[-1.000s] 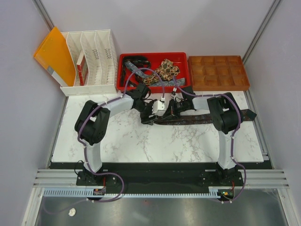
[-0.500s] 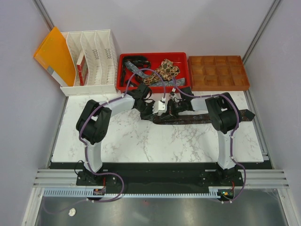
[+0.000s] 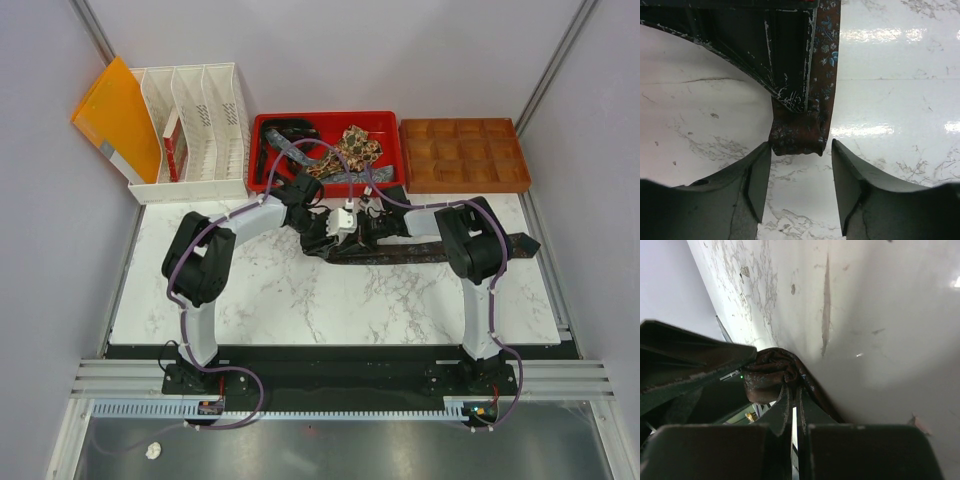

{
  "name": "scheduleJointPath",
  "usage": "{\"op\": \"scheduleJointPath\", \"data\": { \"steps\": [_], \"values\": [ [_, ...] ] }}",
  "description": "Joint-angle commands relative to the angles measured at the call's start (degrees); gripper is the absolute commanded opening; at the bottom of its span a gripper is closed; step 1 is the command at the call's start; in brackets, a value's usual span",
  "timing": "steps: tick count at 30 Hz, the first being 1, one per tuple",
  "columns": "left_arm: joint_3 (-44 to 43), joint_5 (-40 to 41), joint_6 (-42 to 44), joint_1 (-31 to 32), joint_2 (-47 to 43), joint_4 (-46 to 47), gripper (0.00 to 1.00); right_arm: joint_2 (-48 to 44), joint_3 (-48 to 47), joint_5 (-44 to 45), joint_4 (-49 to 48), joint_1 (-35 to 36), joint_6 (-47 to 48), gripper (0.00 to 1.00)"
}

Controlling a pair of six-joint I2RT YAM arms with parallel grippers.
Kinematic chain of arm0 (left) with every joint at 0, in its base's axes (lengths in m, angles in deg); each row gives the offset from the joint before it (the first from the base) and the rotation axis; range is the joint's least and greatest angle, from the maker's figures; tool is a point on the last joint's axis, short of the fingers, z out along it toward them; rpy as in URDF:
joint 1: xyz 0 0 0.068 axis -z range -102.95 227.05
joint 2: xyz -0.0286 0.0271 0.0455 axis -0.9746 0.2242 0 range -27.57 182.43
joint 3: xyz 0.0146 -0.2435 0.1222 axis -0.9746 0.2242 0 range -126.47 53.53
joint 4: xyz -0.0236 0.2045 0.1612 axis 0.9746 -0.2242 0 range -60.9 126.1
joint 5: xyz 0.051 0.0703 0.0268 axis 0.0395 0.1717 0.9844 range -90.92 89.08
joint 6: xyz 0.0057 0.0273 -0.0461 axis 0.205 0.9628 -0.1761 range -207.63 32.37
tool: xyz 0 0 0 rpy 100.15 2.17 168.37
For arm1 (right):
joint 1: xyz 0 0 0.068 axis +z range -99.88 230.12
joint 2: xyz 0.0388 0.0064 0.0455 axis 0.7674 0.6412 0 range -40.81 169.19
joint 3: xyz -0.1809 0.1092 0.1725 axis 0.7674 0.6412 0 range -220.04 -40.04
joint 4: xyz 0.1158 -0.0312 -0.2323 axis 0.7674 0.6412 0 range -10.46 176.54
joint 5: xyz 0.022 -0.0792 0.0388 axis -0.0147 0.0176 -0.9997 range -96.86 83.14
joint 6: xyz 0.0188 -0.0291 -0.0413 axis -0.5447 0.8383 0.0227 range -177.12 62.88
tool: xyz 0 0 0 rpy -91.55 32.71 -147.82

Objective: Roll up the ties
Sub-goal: Roll the tie at the center of the board.

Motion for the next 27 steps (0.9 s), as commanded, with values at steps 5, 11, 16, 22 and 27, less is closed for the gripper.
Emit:
{"op": "scheduleJointPath", "data": {
  "steps": [5, 11, 16, 22, 27],
  "values": [
    [2.07, -4.18, 3.76, -3.05, -2.29, -1.31, 0.77, 5.10, 3.19, 16.45, 3.01, 1.70, 3.27, 0.00],
    [1.46, -3.57, 0.34, -2.17, -0.71, 3.43, 0.83, 5.01, 5.29, 15.48, -1.03, 1.70, 0.90, 0.00],
    [-0.04, -3.21, 0.24, -1.12, 0.61, 3.17, 0.71, 5.45, 7.05, 14.43, -5.33, 1.62, -1.74, 0.00],
    [-1.52, -3.65, -0.63, -0.59, 1.05, 0.54, 0.63, 5.72, 8.55, 13.37, -6.75, 1.53, -1.92, 0.00],
    [1.69, -7.16, -16.51, 0.29, -2.81, 5.34, 0.68, 3.96, 9.43, 12.23, -1.75, 0.30, 2.38, 0.00]
  ]
}}
